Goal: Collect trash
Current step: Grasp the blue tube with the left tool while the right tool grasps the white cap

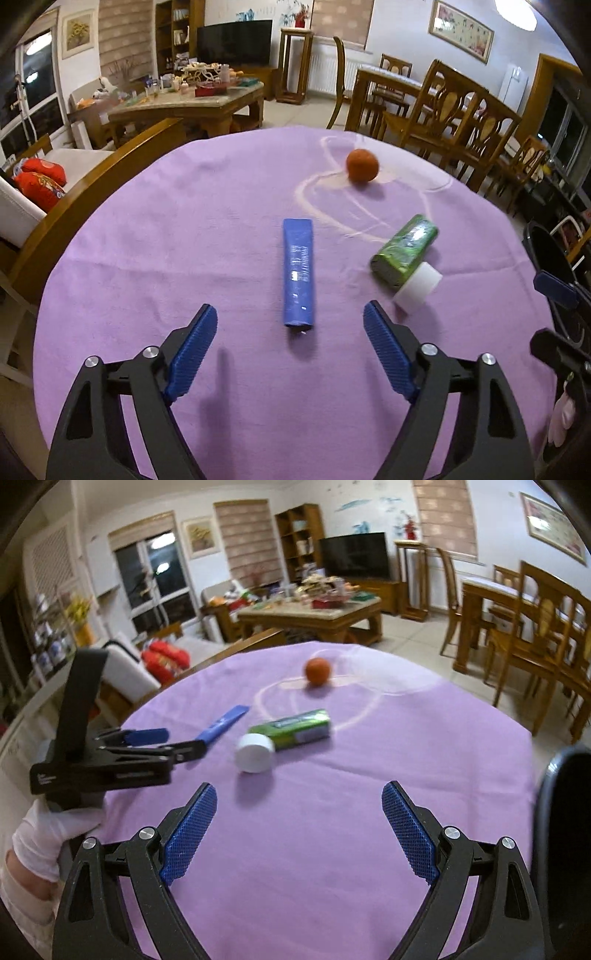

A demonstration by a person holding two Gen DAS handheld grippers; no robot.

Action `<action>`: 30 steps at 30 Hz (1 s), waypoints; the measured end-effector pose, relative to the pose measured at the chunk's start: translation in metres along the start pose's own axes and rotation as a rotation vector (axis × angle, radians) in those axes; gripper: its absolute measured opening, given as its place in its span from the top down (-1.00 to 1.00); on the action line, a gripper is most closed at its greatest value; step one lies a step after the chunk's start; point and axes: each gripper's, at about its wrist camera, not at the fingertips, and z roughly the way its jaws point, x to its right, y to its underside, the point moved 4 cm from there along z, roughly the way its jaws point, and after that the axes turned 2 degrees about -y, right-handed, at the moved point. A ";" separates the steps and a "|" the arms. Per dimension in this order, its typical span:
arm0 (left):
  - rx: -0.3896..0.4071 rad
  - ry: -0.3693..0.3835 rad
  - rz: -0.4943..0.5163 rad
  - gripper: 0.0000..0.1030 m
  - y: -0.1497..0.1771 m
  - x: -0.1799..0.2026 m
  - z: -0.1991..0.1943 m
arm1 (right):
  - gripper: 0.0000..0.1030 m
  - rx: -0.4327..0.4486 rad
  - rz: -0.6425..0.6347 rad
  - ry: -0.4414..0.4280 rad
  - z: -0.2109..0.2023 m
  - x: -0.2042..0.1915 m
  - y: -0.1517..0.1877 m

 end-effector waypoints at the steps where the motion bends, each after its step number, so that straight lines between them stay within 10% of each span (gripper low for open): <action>1: -0.007 0.000 0.006 -0.47 -0.001 -0.001 0.002 | -0.74 -0.006 -0.004 -0.002 0.004 -0.001 -0.003; 11: -0.016 -0.041 0.095 -0.37 0.004 0.004 0.012 | -0.46 -0.107 -0.041 0.011 0.067 -0.021 -0.023; 21: 0.015 -0.059 0.096 0.62 -0.001 0.001 0.010 | 0.24 -0.169 -0.050 0.029 0.102 -0.023 -0.022; 30: 0.039 -0.007 0.036 0.72 -0.005 -0.009 0.006 | 0.29 -0.131 -0.014 -0.004 0.085 -0.019 -0.021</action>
